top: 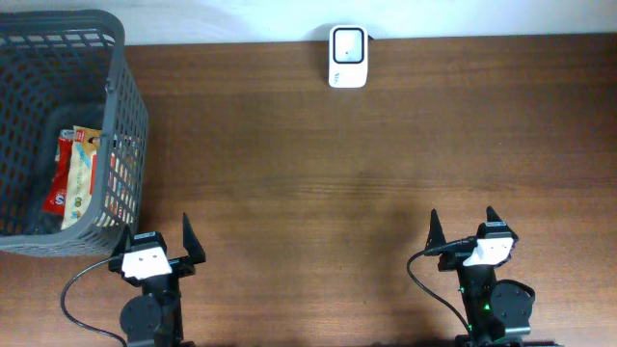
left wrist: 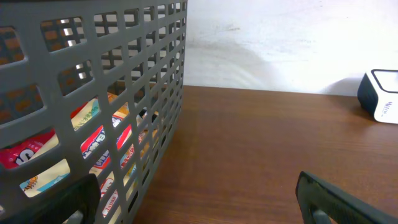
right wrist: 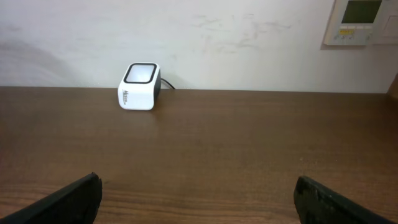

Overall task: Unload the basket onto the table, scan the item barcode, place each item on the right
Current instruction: 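Move the left gripper toward the grey basket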

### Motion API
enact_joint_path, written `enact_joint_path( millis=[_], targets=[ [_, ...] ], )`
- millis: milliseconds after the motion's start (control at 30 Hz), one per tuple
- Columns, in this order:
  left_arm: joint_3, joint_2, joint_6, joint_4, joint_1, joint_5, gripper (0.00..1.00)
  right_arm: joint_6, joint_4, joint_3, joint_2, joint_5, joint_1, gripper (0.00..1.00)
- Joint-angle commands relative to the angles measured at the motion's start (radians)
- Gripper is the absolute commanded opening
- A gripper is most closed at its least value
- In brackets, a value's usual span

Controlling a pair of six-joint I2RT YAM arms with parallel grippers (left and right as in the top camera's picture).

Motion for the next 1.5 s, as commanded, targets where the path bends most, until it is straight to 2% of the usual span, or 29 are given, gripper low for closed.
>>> enact_joint_path(
  millis=[0,900,967,1033,1100,1167,1300,1400,1467],
  targets=[
    [-0.009,-0.002,0.016,0.005,0.004,-0.01,0.99,0.011,-0.007,-0.005,0.0,0.011,0.009,0.98],
    [-0.009,-0.002,0.011,0.021,0.004,-0.001,0.99,0.011,-0.007,-0.005,0.0,0.011,0.009,0.98],
    [-0.009,-0.002,-0.054,0.027,0.003,0.126,0.99,0.011,-0.008,-0.005,0.0,0.011,0.009,0.98],
    [-0.009,-0.002,-0.072,0.079,0.003,0.36,0.99,0.011,-0.008,-0.005,0.0,0.011,0.009,0.98],
    [-0.009,-0.002,-0.075,0.174,0.003,0.599,0.99,0.011,-0.008,-0.005,0.0,0.011,0.009,0.98],
    [-0.009,-0.002,-0.075,0.309,0.003,0.713,0.99,0.011,-0.007,-0.005,0.0,0.011,0.009,0.98],
    [0.002,-0.002,-0.074,0.546,0.003,0.729,0.99,0.011,-0.007,-0.005,0.0,0.011,0.009,0.98],
    [0.044,-0.002,-0.064,0.566,0.003,0.68,0.99,0.011,-0.007,-0.005,0.0,0.011,0.009,0.98],
    [0.095,0.003,0.013,0.549,0.003,0.679,0.99,0.011,-0.008,-0.005,0.0,0.011,0.009,0.98]
  ],
)
